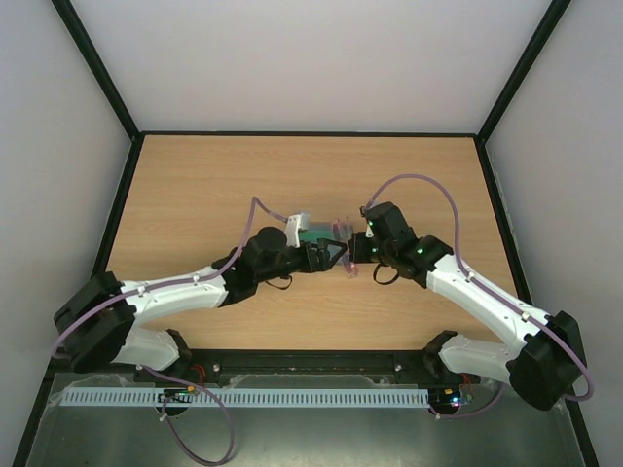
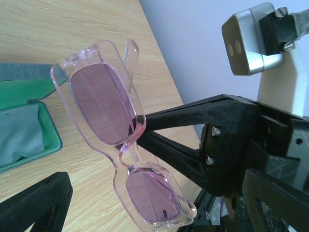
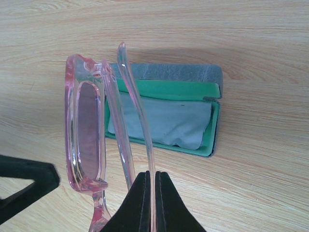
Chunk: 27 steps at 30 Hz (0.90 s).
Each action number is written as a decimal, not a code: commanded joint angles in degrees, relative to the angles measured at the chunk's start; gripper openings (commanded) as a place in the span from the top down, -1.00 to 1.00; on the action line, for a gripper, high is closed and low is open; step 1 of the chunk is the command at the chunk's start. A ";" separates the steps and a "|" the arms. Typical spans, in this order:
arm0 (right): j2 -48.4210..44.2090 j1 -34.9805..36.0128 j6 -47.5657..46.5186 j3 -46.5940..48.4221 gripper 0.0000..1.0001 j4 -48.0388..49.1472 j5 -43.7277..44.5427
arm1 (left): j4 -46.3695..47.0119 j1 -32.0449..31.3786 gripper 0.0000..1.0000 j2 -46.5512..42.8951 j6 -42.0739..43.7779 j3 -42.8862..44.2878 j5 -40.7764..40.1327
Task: Organize the sunglasses
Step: Fold the sunglasses.
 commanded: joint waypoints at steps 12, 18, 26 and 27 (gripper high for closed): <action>-4.41 0.50 0.11 -2.55 0.97 0.00 -3.34 | 16.54 4.37 -0.99 9.53 -8.52 -0.36 4.75; -4.87 0.67 -0.24 -3.16 0.97 -0.16 -3.70 | 17.14 5.10 -0.99 11.20 -9.10 1.07 5.63; -4.76 0.67 -0.58 -2.77 0.97 -0.17 -3.55 | 16.12 5.18 -0.81 12.40 -8.97 2.23 5.85; -4.66 0.67 -0.59 -2.73 0.97 -0.17 -3.60 | 16.17 5.27 -0.78 12.58 -9.06 2.18 5.81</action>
